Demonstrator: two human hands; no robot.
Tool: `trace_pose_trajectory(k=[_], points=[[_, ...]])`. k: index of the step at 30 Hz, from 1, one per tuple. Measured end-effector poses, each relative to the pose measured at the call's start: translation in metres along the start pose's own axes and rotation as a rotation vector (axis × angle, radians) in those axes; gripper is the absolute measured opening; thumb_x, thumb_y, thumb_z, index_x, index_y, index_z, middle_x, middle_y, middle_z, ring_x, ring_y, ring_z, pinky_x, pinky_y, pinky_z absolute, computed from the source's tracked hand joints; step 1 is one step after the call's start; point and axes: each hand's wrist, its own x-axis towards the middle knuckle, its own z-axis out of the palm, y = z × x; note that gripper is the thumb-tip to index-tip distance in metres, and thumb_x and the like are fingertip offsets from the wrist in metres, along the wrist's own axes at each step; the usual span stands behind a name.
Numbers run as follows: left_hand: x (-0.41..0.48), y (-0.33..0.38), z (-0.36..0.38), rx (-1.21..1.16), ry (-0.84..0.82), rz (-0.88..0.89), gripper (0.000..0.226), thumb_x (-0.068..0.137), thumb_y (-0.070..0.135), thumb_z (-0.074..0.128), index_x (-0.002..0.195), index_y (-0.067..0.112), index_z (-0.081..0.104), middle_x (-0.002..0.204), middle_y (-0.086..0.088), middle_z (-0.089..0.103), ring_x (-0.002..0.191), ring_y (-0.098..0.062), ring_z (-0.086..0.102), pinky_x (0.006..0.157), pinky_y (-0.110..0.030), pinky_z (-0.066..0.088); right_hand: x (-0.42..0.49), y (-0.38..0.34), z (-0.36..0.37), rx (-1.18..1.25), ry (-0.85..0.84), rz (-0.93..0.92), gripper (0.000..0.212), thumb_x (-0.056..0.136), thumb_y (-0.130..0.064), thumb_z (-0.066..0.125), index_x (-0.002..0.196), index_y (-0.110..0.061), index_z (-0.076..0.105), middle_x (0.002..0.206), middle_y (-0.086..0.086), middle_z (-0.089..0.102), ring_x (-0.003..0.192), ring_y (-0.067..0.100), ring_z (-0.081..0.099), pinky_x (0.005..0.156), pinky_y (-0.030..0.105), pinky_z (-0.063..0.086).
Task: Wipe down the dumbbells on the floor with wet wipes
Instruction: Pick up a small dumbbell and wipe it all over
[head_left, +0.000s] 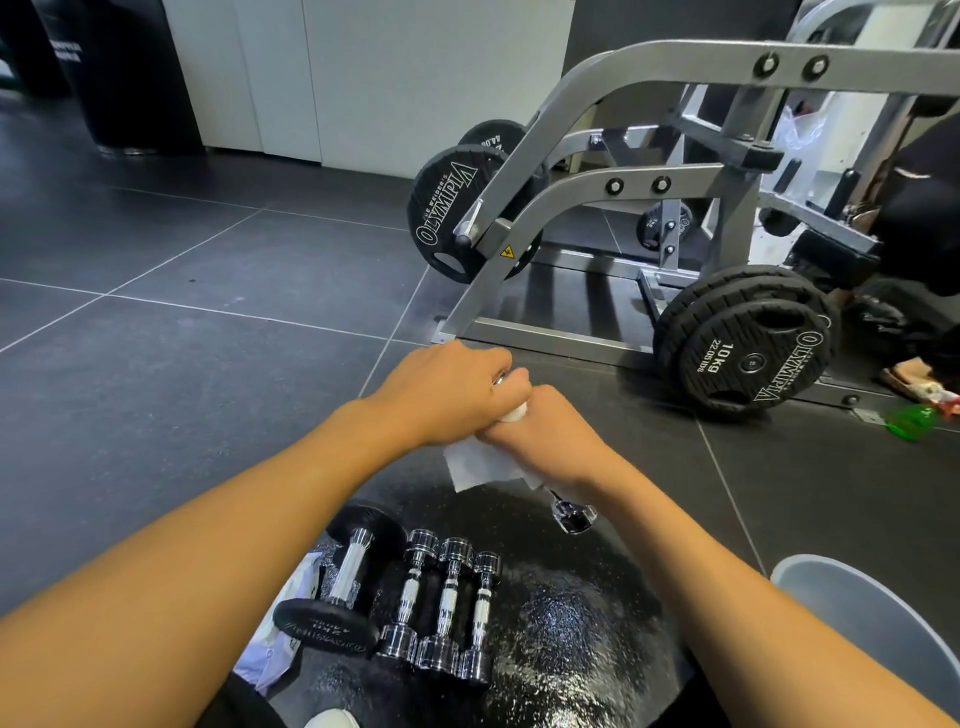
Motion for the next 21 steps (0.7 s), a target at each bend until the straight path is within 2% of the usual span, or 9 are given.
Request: trace_pose_trajectory(k=[2, 5, 8, 10, 13, 15, 17, 19, 21], points=[[0.002, 0.003, 0.002, -0.026, -0.03, -0.122, 0.045, 0.096, 0.047, 0.033, 0.067, 0.017, 0.049, 0.071, -0.004, 0.05, 0.075, -0.032, 0.05, 0.063, -0.036, 0.034, 0.006, -0.001, 0.006, -0.336, 0.116, -0.069, 0.024, 0.09, -0.034, 0.064, 0.073, -0.018, 0.059, 0.058, 0.0, 0.062, 0.063, 0.025, 0.056, 0.055, 0.032, 0.036], [0.005, 0.005, 0.005, -0.109, -0.083, -0.336, 0.048, 0.086, 0.052, 0.03, 0.064, 0.015, 0.051, 0.076, -0.009, 0.053, 0.079, -0.033, 0.051, 0.071, -0.038, 0.042, 0.006, 0.004, 0.014, -0.696, 0.295, -0.076, 0.028, 0.093, -0.047, 0.059, 0.101, -0.021, 0.063, 0.091, 0.008, 0.074, 0.085, 0.038, 0.065, 0.063, 0.036, 0.039], [0.007, -0.003, 0.009, -0.231, -0.025, -0.398, 0.048, 0.087, 0.049, 0.034, 0.058, 0.014, 0.048, 0.073, -0.011, 0.056, 0.077, -0.034, 0.053, 0.066, -0.036, 0.041, 0.011, 0.004, 0.015, -0.824, 0.365, -0.106, 0.024, 0.095, -0.041, 0.056, 0.105, -0.019, 0.06, 0.091, 0.008, 0.073, 0.084, 0.039, 0.065, 0.063, 0.037, 0.039], [0.004, -0.005, 0.009, -0.267, 0.049, -0.334, 0.049, 0.09, 0.046, 0.039, 0.053, 0.013, 0.04, 0.061, -0.006, 0.05, 0.064, -0.028, 0.046, 0.057, -0.033, 0.034, 0.014, 0.0, 0.009, -0.695, 0.224, -0.056, 0.025, 0.094, -0.043, 0.055, 0.088, -0.019, 0.058, 0.082, 0.008, 0.068, 0.077, 0.036, 0.062, 0.062, 0.037, 0.043], [0.001, -0.008, 0.009, -0.335, 0.092, -0.249, 0.046, 0.088, 0.042, 0.049, 0.053, 0.017, 0.034, 0.052, 0.001, 0.034, 0.055, -0.021, 0.03, 0.053, -0.032, 0.025, 0.011, 0.0, -0.006, -0.132, -0.146, 0.162, 0.026, 0.084, -0.032, 0.065, 0.072, -0.011, 0.059, 0.06, 0.012, 0.053, 0.049, 0.024, 0.047, 0.049, 0.037, 0.037], [-0.001, -0.012, 0.009, -0.44, 0.07, -0.184, 0.044, 0.086, 0.04, 0.052, 0.055, 0.018, 0.031, 0.053, 0.003, 0.028, 0.056, -0.019, 0.025, 0.056, -0.034, 0.023, 0.002, 0.007, -0.012, 0.252, -0.446, 0.321, 0.015, 0.077, -0.02, 0.067, 0.073, -0.007, 0.063, 0.052, 0.01, 0.049, 0.038, 0.019, 0.038, 0.042, 0.028, 0.031], [-0.002, -0.016, 0.005, -0.592, 0.048, -0.09, 0.046, 0.089, 0.033, 0.056, 0.057, 0.015, 0.03, 0.056, 0.0, 0.026, 0.058, -0.017, 0.023, 0.057, -0.035, 0.021, 0.0, 0.012, -0.017, 0.503, -0.668, 0.377, 0.012, 0.078, -0.014, 0.06, 0.07, -0.008, 0.066, 0.044, 0.004, 0.046, 0.031, 0.01, 0.033, 0.04, 0.017, 0.027], [-0.004, -0.016, 0.0, -0.702, 0.051, -0.025, 0.047, 0.092, 0.031, 0.057, 0.059, 0.008, 0.032, 0.058, -0.003, 0.029, 0.059, -0.018, 0.025, 0.057, -0.035, 0.02, -0.001, 0.015, -0.019, 0.614, -0.767, 0.346, 0.017, 0.079, -0.015, 0.06, 0.063, -0.012, 0.066, 0.041, 0.001, 0.044, 0.029, 0.006, 0.033, 0.038, 0.013, 0.027], [-0.004, -0.017, -0.001, -0.716, 0.089, -0.03, 0.047, 0.091, 0.032, 0.057, 0.059, 0.008, 0.033, 0.058, -0.003, 0.029, 0.059, -0.018, 0.025, 0.057, -0.035, 0.019, -0.001, 0.012, -0.02, 0.55, -0.713, 0.307, 0.021, 0.08, -0.016, 0.063, 0.06, -0.014, 0.064, 0.042, 0.003, 0.044, 0.031, 0.01, 0.036, 0.038, 0.015, 0.03]])
